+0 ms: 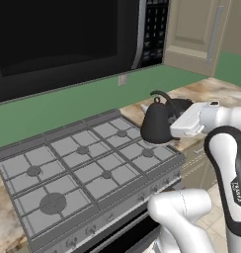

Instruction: Pick the kettle from the cabinet and place it on a stove burner. Then pick the pot from the counter and place it on another stove burner. Finally, turn both burners on.

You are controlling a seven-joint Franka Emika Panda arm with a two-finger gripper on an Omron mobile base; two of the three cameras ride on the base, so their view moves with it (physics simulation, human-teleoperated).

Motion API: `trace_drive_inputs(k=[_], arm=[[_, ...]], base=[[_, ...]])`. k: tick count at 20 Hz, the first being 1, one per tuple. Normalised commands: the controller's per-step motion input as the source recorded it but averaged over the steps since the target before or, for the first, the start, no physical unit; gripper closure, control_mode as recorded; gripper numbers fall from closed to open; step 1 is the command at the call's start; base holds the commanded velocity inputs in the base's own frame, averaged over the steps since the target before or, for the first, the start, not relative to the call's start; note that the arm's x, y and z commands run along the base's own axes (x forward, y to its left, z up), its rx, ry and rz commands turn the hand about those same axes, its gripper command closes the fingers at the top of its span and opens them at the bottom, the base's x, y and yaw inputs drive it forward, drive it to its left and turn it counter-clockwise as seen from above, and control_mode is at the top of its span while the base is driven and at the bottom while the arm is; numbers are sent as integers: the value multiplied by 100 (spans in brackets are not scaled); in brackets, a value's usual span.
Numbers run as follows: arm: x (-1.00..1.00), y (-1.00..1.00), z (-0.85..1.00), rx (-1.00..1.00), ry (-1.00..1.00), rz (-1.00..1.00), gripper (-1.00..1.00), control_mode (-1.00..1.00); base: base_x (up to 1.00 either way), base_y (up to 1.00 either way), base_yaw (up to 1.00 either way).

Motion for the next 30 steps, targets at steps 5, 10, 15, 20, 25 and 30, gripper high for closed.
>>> trace_drive_inputs(k=[5, 10, 15, 20, 25, 30], arm=[[30, 0, -17, 0, 0, 0, 100, -100], [31, 0, -16, 0, 0, 0, 100, -100], [35, 0, -17, 0, 0, 0, 100, -100], [33, 0, -17, 0, 0, 0, 100, -100], [34, 0, -18, 0, 0, 0, 100, -100], [34, 0, -18, 0, 0, 0, 100, -100]], base=[[0, 0, 0], [0, 0, 0], [0, 0, 0], [0, 0, 0], [0, 0, 0], [0, 0, 0]])
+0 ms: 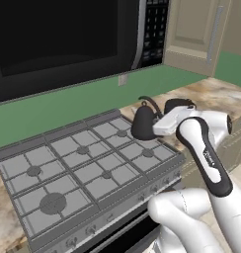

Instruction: Pick the kettle from the cabinet and place it on a stove burner. Then pick the pot from the counter and place it on another stove burner. Finally, turn both burners on.

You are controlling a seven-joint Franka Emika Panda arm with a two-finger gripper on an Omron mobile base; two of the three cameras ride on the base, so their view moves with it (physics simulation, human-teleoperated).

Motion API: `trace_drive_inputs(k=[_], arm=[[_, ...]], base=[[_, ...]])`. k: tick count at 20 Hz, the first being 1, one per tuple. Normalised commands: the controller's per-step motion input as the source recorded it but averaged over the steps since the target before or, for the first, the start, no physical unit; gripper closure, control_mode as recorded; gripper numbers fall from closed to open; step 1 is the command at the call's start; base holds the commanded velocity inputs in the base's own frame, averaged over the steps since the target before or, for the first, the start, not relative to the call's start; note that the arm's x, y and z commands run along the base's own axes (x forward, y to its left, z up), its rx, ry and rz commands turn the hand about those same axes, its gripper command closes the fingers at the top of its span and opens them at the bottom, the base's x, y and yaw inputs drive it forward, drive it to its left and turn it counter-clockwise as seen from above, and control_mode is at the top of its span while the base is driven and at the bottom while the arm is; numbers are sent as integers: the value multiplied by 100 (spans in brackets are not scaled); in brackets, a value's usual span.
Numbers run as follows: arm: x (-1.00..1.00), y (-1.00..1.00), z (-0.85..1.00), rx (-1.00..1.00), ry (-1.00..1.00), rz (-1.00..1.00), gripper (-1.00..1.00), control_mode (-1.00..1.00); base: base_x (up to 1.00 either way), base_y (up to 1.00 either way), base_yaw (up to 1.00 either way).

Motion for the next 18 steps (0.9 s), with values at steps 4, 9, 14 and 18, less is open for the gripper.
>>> trace_drive_inputs(k=[4, 9, 14, 18], arm=[[32, 0, -17, 0, 0, 0, 100, -100], [34, 0, -16, 0, 0, 0, 100, -100], [34, 0, -16, 0, 0, 0, 100, -100], [32, 0, -18, 0, 0, 0, 100, -100]], base=[[0, 0, 0], [0, 0, 0], [0, 0, 0], [0, 0, 0]])
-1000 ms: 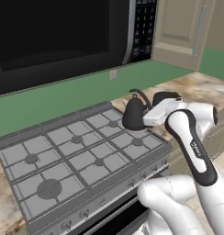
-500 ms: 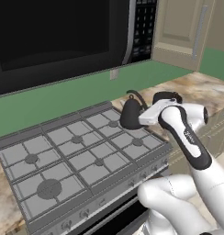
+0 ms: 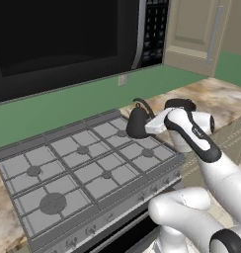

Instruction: Pick the kettle from the cabinet and place it on a stove burner. Then pick the pot from the counter and place it on another stove burner. Finally, turn both burners on.

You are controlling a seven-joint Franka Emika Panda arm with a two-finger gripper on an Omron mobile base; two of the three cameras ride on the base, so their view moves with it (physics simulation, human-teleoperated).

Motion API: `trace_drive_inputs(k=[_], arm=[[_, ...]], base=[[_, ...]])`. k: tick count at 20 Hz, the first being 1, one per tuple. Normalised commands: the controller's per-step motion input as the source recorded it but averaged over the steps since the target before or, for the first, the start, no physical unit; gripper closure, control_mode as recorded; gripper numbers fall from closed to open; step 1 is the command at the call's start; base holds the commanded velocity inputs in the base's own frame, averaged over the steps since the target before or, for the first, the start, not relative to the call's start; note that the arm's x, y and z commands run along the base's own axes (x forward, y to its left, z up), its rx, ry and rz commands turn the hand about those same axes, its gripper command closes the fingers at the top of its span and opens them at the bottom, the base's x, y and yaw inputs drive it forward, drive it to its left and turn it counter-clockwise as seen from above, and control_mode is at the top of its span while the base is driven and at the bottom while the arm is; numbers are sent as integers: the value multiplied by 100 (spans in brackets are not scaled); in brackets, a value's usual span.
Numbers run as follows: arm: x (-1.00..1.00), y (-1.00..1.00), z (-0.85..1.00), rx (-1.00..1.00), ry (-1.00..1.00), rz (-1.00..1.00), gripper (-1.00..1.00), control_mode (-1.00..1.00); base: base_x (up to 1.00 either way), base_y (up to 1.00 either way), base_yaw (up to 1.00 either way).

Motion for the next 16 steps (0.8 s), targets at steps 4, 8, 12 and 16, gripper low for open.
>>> trace_drive_inputs(k=[4, 8, 12, 16], arm=[[31, 0, -16, 0, 0, 0, 100, -100], [31, 0, -16, 0, 0, 0, 100, -100], [31, 0, -15, 0, 0, 0, 100, -100], [31, 0, -17, 0, 0, 0, 100, -100]], base=[[0, 0, 0], [0, 0, 0], [0, 0, 0], [0, 0, 0]])
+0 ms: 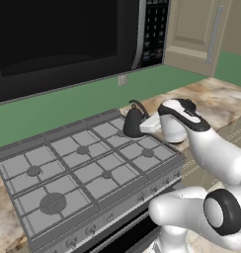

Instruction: Pick the kettle from the cabinet and place it on a stove burner. Then pick the pot from the counter and place it on another stove burner. Finally, turn both burners on.

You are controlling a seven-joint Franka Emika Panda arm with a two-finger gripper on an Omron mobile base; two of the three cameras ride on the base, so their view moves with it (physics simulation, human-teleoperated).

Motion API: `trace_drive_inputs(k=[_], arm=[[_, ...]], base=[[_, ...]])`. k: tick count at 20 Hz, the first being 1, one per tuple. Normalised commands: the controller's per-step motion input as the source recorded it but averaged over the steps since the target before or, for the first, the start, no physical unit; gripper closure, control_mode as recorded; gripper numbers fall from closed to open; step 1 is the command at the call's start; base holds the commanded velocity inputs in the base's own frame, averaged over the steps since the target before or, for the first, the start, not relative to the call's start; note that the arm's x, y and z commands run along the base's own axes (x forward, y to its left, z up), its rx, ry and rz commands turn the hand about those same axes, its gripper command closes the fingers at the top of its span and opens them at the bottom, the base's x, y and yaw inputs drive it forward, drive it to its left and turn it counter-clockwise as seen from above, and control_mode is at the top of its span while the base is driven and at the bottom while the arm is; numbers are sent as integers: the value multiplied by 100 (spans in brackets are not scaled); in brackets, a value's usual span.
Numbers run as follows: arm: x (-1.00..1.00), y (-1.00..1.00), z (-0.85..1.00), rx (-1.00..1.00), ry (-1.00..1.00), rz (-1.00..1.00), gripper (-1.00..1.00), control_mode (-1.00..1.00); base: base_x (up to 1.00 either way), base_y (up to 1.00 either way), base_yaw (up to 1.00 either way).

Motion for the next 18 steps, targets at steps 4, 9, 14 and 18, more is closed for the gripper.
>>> trace_drive_inputs(k=[4, 9, 14, 18], arm=[[31, 0, -18, 0, 0, 0, 100, -100], [30, 0, -19, 0, 0, 0, 100, -100], [32, 0, -19, 0, 0, 0, 100, -100], [32, 0, -18, 0, 0, 0, 100, -100]], base=[[0, 0, 0], [0, 0, 0], [0, 0, 0], [0, 0, 0]])
